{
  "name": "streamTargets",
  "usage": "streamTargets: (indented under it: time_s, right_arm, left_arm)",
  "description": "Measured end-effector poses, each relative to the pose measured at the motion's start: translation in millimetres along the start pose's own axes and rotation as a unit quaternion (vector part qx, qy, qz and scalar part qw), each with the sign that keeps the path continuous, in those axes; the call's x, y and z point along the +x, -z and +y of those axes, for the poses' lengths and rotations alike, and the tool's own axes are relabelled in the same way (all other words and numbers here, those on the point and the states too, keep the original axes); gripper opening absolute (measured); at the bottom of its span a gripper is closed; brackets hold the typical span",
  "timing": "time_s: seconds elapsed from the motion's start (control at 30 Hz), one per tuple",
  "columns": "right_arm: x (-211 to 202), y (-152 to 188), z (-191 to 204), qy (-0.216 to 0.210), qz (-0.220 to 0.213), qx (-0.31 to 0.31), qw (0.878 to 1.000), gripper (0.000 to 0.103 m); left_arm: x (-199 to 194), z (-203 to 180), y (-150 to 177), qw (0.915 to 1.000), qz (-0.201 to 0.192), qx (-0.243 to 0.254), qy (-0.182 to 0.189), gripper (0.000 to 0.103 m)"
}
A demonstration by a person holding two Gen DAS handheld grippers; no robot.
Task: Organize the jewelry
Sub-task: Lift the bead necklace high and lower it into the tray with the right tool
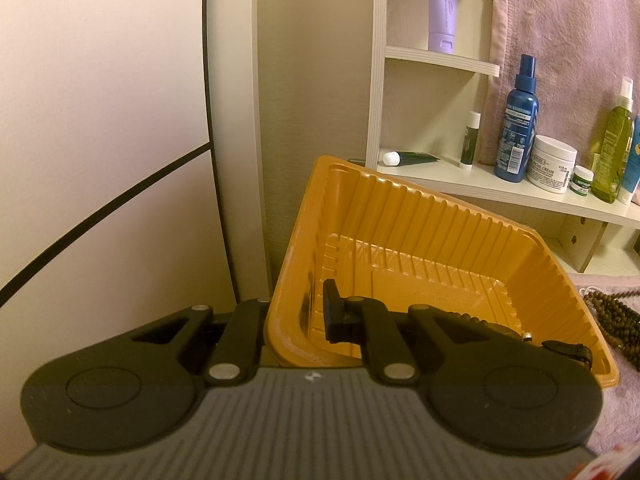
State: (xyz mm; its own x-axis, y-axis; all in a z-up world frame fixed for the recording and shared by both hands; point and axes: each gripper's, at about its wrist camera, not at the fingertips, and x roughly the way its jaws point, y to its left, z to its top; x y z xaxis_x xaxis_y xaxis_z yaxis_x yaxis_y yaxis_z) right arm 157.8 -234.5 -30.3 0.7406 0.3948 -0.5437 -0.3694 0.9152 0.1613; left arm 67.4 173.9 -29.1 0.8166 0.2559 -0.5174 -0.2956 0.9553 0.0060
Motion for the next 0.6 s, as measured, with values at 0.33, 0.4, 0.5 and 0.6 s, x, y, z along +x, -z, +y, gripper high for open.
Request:
streamTargets:
  time_s: [0.33, 0.4, 0.5, 0.6]
  right_arm:
    - [-41, -48, 27, -0.037, -0.072, -0.001, 0.997, 0.007]
    - [-48, -56, 30, -0.043, -0.081, -0.002, 0.996, 0.007]
    - [-58, -67, 36, -0.049, -0.093, 0.0, 0.994, 0.007]
    - [-68, -77, 40, -0.051, -0.102, 0.003, 0.993, 0.007]
  left_arm:
    - [-1, -1, -1, 1.0, 0.0, 0.003, 0.002, 0.011]
    - [-1, -1, -2, 1.0, -0.001, 0.005, 0.003, 0.011]
    - [-1, -1, -2, 1.0, -0.002, 0.005, 0.003, 0.011]
    - [-2, -1, -2, 1.0, -0.003, 0.005, 0.004, 0.011]
